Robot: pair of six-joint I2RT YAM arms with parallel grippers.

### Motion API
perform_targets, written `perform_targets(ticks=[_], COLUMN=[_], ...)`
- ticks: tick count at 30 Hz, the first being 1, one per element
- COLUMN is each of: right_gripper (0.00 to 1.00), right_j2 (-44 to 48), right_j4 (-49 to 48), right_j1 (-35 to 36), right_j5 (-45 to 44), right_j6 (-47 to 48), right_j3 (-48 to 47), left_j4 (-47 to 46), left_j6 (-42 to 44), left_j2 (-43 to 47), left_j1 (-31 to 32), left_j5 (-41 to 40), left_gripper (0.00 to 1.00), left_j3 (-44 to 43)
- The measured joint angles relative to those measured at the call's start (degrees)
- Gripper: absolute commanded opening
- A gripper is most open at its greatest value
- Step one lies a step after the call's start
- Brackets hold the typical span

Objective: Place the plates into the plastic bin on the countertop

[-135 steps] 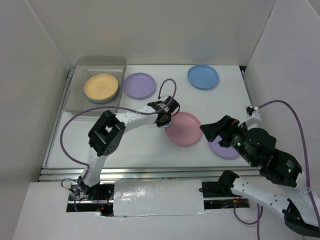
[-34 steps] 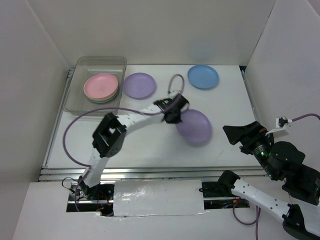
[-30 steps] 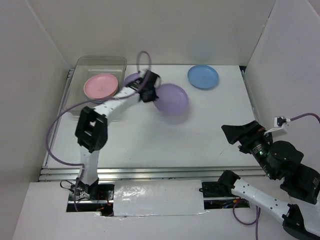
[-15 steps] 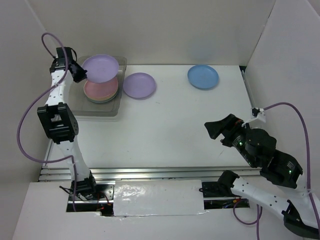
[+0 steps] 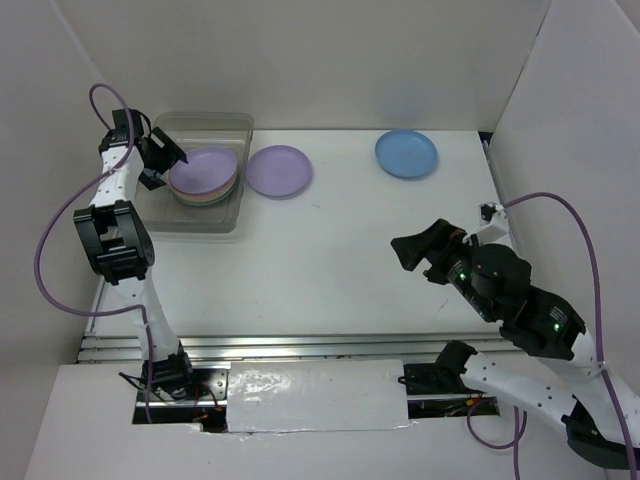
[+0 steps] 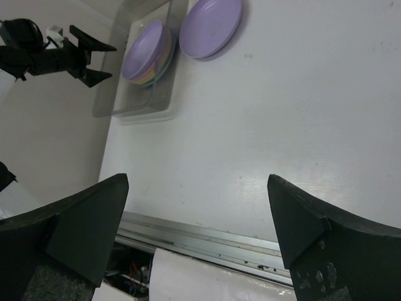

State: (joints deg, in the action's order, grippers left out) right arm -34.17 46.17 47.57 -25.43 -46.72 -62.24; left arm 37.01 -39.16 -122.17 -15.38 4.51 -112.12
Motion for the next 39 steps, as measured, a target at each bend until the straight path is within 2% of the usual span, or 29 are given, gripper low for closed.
perform_targets(ticks=[4,7,10,13,15,18,19,21,26,32,35,39], right_gripper=[1.0,1.0,1.0,1.0,1.0,1.0,1.0,1.0,1.0,1.0,1.0,1.0], right_j2=[-2.47,-3.91,-5.49,-11.43,-18.97,-27.36,-31.23,-33.16,-27.98,-18.29,-12.66,-7.13], right_j4=[-1.31,-3.15,-5.9,-9.51,-12.52,-16.15,-17.7,-20.24,-23.34,-25.2,-25.16,-24.68], right_j1=[0.0,-0.11,-0.96,-5.51,-9.7,-13.38,-15.06,-16.96,-19.67,-22.6,-23.8,-24.39], right_j5=[1.27,2.23,2.4,4.31,7.23,9.77,11.08,12.57,15.28,18.71,21.05,24.83], right_j6=[0.24,0.44,1.09,2.38,3.17,3.17,2.84,2.05,0.44,0.15,0.35,1.14], right_j3=[0.57,1.05,1.84,1.77,1.33,0.85,1.22,3.8,10.71,15.47,17.4,18.01], left_j4=[2.78,4.74,7.89,8.39,7.23,7.02,7.08,6.84,2.14,0.04,1.18,2.56], left_j6=[-0.13,0.15,1.46,1.84,1.73,1.33,1.14,-0.15,-7.13,-24.65,-32.65,-41.05], left_j2=[3.28,9.81,15.26,16.7,20.0,23.54,23.5,21.03,12.87,8.13,5.75,-0.74], left_j1=[1.49,4.68,13.22,24.5,29.86,31.19,31.47,32.15,37.92,42.38,43.34,43.87], left_j5=[-4.17,-10.03,-16.46,-18.1,-16.09,-12.87,-12.52,-12.5,-14.53,-21.18,-27.82,-34.07], left_gripper=[0.99,0.99,0.99,0.99,0.99,0.99,0.99,0.99,0.99,0.99,0.99,0.99], left_j3=[0.04,0.7,-3.61,-10.27,-6.08,2.47,3.93,4.83,6.67,11.58,9.46,0.74])
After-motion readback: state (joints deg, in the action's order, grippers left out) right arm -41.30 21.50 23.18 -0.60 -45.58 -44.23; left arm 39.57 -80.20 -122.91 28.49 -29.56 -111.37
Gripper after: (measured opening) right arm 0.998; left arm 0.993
